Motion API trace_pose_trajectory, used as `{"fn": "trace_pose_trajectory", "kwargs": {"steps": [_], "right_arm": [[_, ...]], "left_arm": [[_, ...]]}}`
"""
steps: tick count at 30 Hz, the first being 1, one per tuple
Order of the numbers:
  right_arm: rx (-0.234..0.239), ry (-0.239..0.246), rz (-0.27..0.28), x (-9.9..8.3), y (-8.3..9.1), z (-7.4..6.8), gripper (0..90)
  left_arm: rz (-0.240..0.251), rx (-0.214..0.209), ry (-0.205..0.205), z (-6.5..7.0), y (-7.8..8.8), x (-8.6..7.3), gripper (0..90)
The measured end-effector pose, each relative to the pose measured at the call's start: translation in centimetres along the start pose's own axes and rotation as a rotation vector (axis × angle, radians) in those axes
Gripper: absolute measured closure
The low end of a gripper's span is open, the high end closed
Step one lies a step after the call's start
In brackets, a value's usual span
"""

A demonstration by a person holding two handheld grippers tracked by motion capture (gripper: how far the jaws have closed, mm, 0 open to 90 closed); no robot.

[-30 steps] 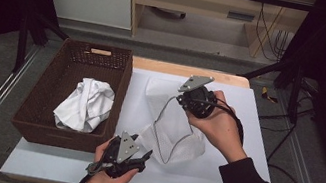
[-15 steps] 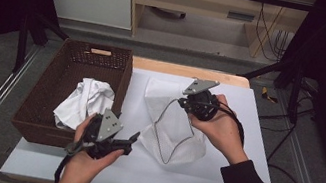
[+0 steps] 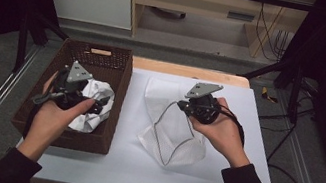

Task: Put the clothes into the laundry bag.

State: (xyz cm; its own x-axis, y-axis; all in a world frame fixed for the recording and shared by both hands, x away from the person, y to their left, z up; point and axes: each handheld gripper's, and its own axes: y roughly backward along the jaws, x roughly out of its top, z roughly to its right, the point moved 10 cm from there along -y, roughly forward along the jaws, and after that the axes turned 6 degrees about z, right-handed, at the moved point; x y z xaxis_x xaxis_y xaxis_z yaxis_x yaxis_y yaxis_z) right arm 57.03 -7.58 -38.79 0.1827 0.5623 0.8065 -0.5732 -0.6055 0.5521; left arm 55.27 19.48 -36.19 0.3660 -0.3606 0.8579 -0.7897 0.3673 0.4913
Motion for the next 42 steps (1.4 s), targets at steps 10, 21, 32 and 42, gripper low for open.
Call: {"fn": "trace_pose_trajectory", "kwargs": {"steps": [10, 21, 32, 42], "right_arm": [[0.013, -0.015, 0.002, -1.0, 0.3, 0.2, 88.8], [0.042, -0.018, 0.013, -1.2, 0.0, -0.5, 88.7], [0.055, -0.029, 0.017, -2.0, -0.2, -0.8, 88.6], [0.055, -0.033, 0.010, -2.3, 0.0, -0.6, 88.6]], "left_arm": [[-0.050, 0.041, 0.037, -3.2, -1.4, -1.8, 5.5], [-0.215, 0.036, 0.039, -5.7, -4.2, -5.5, 5.8], [-0.280, -0.042, 0.140, -8.4, -9.0, -8.3, 5.8], [-0.358, -0.072, 0.195, -8.8, -10.7, -10.9, 5.4]]}}
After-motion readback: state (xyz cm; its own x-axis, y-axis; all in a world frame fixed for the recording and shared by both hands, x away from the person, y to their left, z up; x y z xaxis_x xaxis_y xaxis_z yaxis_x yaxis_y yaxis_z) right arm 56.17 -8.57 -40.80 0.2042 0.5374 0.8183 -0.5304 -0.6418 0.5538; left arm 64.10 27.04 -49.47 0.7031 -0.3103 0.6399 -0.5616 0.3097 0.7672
